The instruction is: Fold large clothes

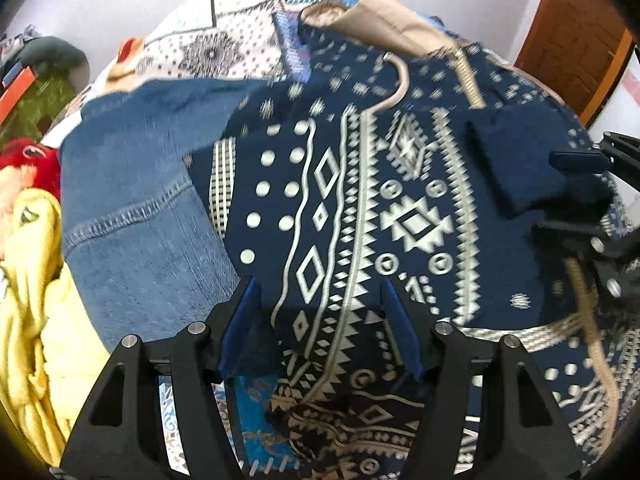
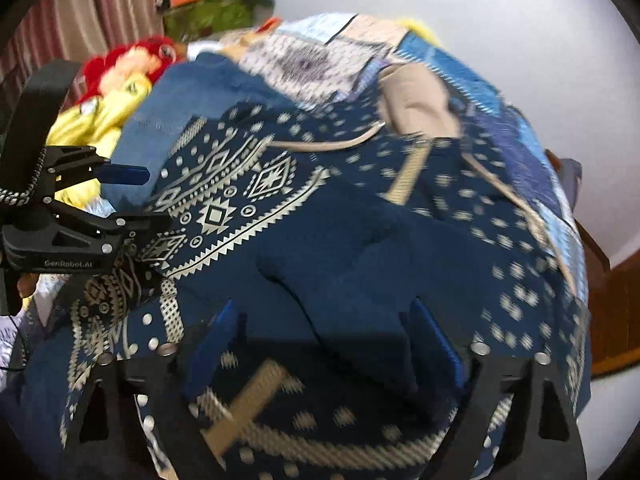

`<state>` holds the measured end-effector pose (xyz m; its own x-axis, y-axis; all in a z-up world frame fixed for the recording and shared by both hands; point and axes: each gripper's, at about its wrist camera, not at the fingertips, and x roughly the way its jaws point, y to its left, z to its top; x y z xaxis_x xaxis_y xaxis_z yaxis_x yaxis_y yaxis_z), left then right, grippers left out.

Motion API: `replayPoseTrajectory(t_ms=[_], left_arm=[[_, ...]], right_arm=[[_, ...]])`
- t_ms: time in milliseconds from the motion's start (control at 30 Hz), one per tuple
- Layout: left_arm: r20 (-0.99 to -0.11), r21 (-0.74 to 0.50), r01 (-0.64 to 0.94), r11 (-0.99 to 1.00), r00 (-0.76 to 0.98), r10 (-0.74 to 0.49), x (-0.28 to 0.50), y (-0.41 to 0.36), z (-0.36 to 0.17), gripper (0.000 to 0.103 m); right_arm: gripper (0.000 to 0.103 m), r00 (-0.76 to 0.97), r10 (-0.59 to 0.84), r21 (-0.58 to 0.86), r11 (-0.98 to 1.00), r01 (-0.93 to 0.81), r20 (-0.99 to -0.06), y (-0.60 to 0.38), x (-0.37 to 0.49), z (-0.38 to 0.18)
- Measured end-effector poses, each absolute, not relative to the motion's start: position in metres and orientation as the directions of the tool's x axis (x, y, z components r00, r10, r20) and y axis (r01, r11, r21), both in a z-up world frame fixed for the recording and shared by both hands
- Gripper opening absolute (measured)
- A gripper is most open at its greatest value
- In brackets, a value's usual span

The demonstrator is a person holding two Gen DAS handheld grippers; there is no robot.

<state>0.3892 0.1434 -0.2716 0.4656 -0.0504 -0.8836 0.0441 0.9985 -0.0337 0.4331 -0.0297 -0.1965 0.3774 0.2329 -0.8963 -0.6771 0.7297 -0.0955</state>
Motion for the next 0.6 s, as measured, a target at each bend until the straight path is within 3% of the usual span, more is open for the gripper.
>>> replayPoseTrajectory(t_ms=[33, 167, 233, 267, 600], left_arm=[[-0.886, -0.036, 0.042, 0.998, 0.462, -0.051, 0.391, 0.144, -0.276, 0.063], [-0.883, -0.028, 0.038, 0.999, 0.468, -0.042, 0.392, 0.142, -0.286, 0.063], [-0.881, -0.003, 0.042, 0.999, 0.472, -0.022, 0.391, 0.139, -0.288, 0.063], [-0.882, 0.005, 0.043, 0.999, 0.472, -0.016, 0.391, 0.138, -0.289, 0.063], [-0.898, -0.022, -0.008, 1.0, 0.44, -0.016, 0.395, 0.142, -0.291, 0.065]], right_arm=[[0.065, 0.378, 0.205, -0.118, 0.727, -0.676, -0.903, -0.024, 0.437, -0.204], [0.045, 0.457, 0.142, -0.218, 0.73, -0.647, -0.878, -0.015, 0.44, -0.214], [0.019, 0.475, 0.161, -0.213, 0.739, -0.639, -0.865, -0.019, 0.438, -0.207], [0.014, 0.483, 0.157, -0.217, 0.747, -0.629, -0.861, -0.021, 0.438, -0.204], [0.01, 0.556, 0.199, -0.068, 0.904, -0.422, -0.807, -0.124, 0.452, -0.143]])
